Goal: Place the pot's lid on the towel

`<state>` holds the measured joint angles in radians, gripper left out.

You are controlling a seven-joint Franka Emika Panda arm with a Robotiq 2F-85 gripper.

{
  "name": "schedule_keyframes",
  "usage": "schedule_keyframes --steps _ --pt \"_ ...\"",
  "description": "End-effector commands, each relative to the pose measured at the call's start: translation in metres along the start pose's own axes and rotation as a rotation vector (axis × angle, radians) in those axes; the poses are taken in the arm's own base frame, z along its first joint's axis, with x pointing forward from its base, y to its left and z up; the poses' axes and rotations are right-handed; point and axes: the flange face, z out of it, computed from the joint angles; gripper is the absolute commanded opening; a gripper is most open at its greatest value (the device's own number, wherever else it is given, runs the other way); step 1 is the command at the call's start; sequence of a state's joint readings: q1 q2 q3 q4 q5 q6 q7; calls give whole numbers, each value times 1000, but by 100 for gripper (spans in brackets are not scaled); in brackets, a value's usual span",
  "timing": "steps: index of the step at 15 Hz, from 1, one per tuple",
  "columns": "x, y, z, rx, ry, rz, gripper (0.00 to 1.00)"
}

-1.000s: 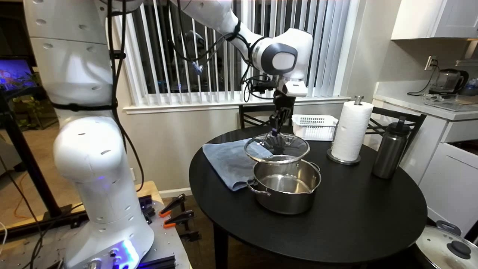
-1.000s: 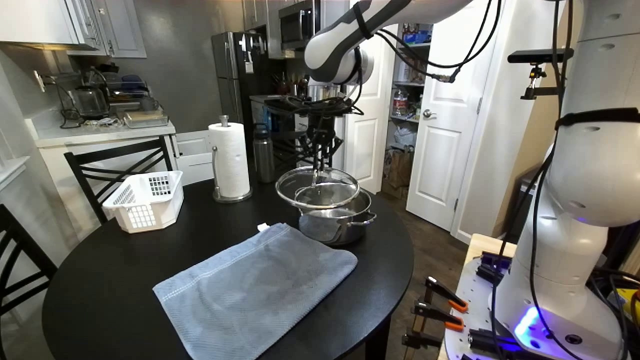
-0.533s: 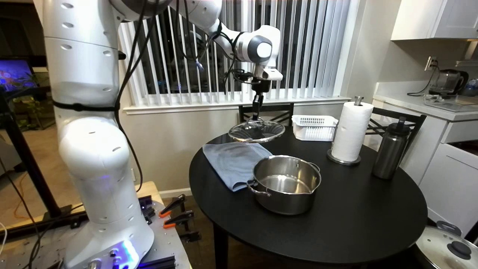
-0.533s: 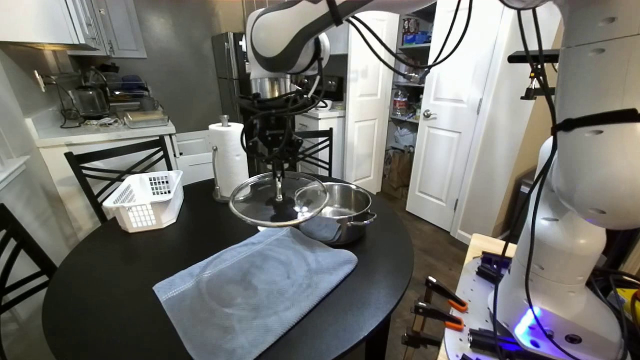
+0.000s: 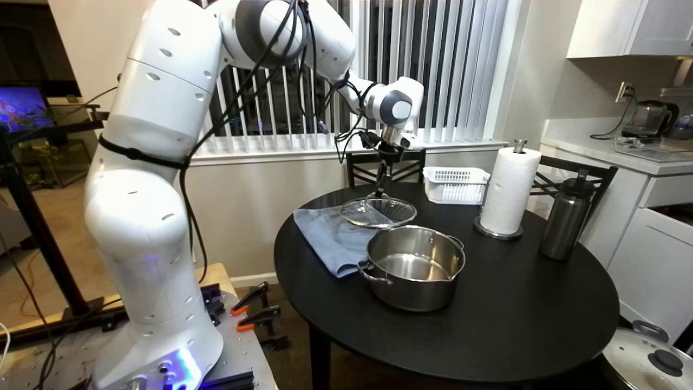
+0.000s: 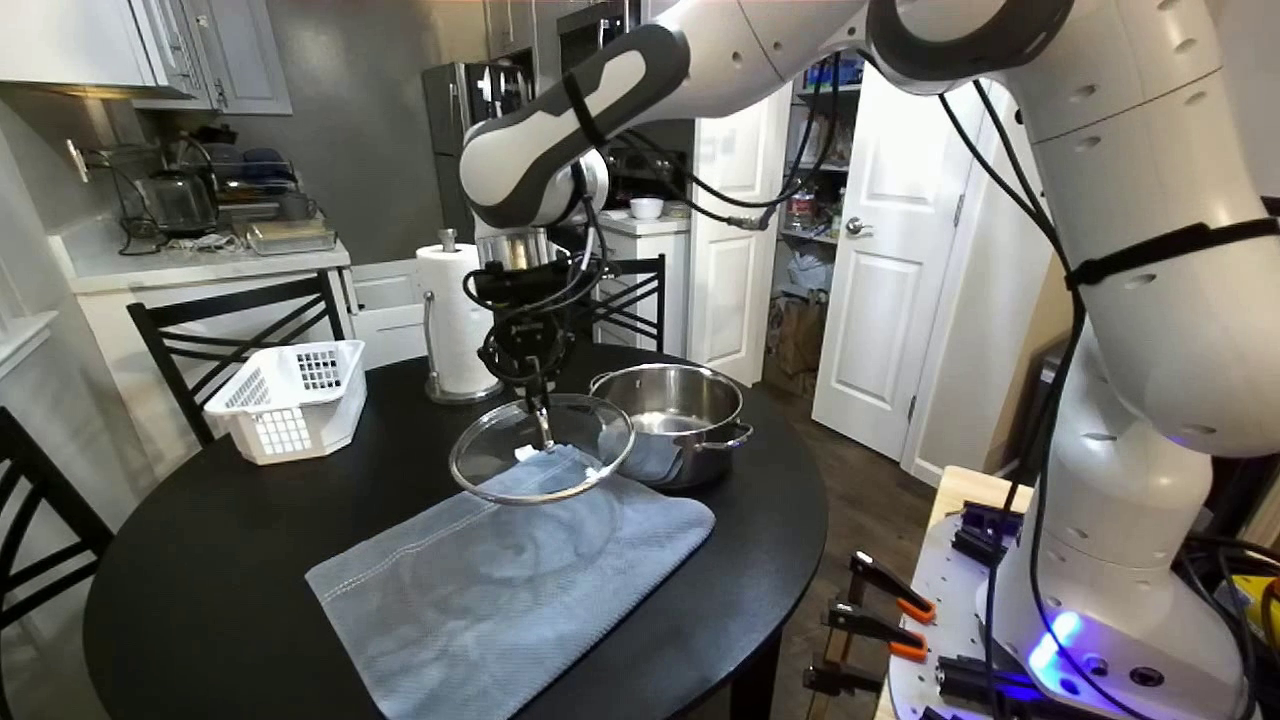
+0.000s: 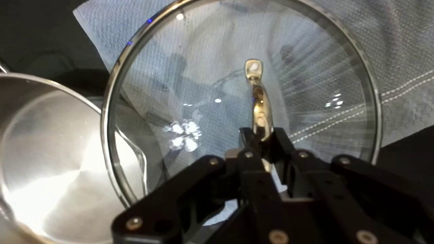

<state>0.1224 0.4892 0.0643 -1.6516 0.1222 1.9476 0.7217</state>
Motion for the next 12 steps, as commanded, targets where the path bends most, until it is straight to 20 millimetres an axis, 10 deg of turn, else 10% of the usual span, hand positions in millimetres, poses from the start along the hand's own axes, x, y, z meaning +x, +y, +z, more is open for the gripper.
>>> schedule_keyframes --steps 1,12 --pt "-5 -15 2 5 -42 -166 4" --pt "-38 -45 20 -28 -94 -430 4"
